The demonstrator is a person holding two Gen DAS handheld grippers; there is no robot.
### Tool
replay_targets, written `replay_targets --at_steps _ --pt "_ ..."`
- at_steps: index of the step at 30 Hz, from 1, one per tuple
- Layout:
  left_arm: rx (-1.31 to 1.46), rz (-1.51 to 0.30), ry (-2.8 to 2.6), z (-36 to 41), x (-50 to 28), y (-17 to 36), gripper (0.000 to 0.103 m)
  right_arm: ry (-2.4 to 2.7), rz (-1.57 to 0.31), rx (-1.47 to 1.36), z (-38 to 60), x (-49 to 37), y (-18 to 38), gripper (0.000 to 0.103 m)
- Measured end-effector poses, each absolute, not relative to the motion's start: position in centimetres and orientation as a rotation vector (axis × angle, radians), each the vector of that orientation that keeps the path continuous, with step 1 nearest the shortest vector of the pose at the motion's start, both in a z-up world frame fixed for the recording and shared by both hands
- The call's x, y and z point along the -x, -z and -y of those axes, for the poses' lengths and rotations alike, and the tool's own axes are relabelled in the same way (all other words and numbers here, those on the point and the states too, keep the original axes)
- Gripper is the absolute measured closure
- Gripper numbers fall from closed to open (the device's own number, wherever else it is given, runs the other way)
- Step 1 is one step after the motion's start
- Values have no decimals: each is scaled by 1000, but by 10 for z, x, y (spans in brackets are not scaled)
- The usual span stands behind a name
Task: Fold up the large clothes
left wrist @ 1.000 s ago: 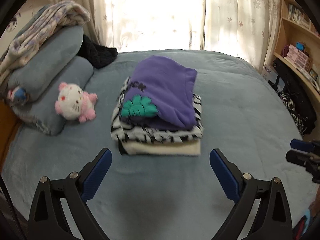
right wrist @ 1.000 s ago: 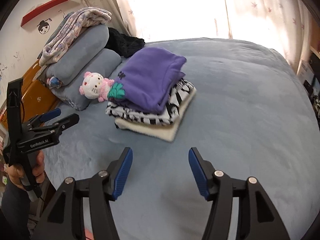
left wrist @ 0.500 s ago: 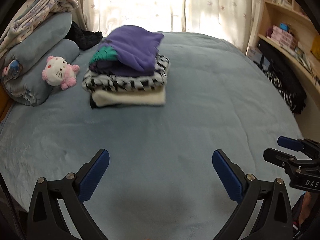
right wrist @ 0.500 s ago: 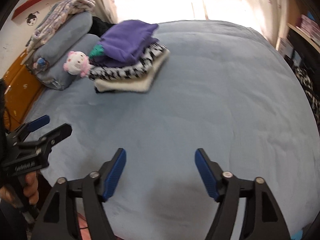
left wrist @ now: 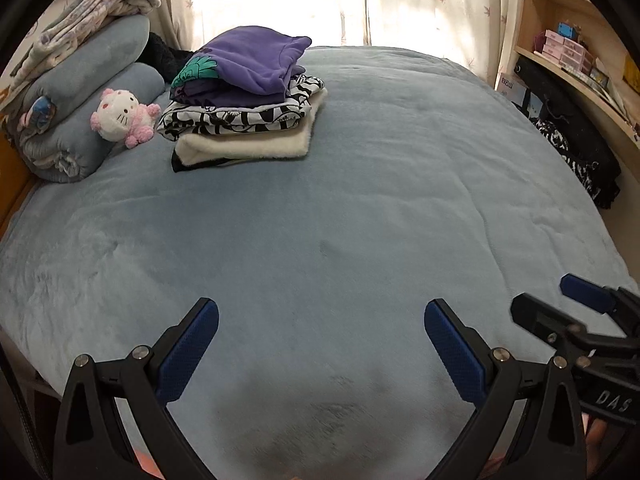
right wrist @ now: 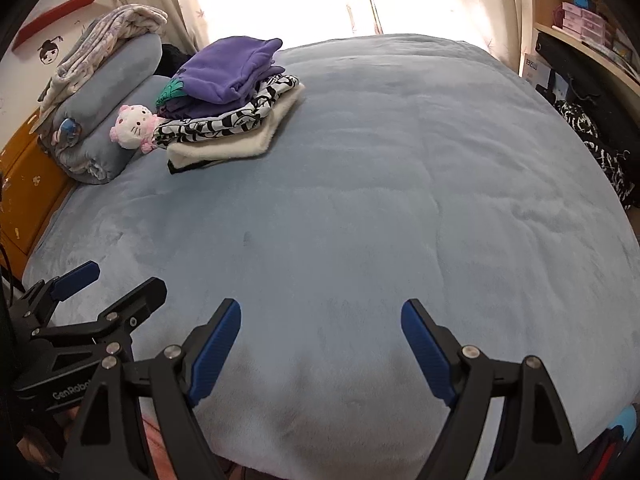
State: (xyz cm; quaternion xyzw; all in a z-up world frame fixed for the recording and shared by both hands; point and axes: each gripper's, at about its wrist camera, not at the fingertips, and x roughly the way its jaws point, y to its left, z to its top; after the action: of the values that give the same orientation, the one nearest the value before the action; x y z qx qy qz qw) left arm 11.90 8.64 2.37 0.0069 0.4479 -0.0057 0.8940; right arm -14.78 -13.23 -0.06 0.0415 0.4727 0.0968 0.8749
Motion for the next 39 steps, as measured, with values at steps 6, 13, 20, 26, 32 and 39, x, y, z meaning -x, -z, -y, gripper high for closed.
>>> replay_targets --at_steps 6,13,20,26,32,39 --pt "-5 -905 -9 -84 -104 -33 1 -247 -963 -147 139 159 -5 20" --pt "16 -901 0 -90 -95 -45 1 -265 -917 -128 136 171 -21 20" --pt "11 -884 2 -91 -87 -56 1 -274 -884 -128 134 182 -33 20" --pt "21 -871 7 -92 -83 -62 1 -281 -872 -150 136 186 -38 20" --pt "21 -864 7 -92 -81 -64 1 -284 -858 -151 135 190 -44 20" --pt "17 -858 4 -92 -81 -65 1 -284 -846 -146 133 193 -45 20"
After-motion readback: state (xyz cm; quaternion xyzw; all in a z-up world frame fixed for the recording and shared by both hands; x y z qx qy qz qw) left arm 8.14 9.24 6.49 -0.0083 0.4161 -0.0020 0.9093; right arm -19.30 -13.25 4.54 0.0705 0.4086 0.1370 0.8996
